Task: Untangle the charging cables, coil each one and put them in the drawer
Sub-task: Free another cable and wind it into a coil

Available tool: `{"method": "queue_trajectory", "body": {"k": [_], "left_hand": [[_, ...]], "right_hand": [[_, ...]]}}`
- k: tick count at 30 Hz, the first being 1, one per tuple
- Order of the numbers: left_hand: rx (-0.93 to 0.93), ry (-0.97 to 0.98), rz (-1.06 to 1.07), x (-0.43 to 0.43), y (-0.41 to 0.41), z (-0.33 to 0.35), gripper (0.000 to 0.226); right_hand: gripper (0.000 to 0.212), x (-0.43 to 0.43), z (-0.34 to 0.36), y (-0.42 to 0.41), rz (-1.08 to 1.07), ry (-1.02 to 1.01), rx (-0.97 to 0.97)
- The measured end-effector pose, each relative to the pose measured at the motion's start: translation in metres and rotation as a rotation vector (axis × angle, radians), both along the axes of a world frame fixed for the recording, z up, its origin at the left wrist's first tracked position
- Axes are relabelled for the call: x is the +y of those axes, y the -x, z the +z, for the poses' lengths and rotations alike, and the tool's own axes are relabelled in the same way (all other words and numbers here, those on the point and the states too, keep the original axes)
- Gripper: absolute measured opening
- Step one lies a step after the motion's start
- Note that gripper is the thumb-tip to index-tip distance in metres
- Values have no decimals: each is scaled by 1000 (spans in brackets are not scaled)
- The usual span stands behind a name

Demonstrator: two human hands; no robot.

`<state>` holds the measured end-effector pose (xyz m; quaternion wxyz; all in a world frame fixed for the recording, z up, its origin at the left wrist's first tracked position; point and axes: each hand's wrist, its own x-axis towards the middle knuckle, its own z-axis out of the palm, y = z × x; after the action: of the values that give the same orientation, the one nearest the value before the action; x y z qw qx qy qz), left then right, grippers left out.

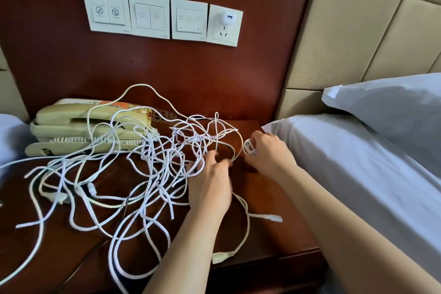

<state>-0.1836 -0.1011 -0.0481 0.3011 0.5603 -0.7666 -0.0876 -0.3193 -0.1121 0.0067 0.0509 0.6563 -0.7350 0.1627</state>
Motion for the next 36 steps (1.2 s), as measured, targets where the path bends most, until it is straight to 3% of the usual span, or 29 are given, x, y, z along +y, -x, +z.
{"method": "queue_trajectory", "body": {"k": [7,12,20,25,36], "left_hand": [[3,16,55,0,1,-1,37],[24,-4,49,-2,2,-2,35],[65,-4,19,-5,0,-5,34],[83,-34,29,-6,1,-5,32],[83,-56,32,-7,1,-3,30]], "right_hand": [[36,-7,2,-8,-57,-71,222],[38,-10,7,-5,-117,-104,260],[28,-5,-12,15,-38,-55,-159],[43,0,-37,22,-65,21,-160],[45,1,-51,17,-64,184,-192]]}}
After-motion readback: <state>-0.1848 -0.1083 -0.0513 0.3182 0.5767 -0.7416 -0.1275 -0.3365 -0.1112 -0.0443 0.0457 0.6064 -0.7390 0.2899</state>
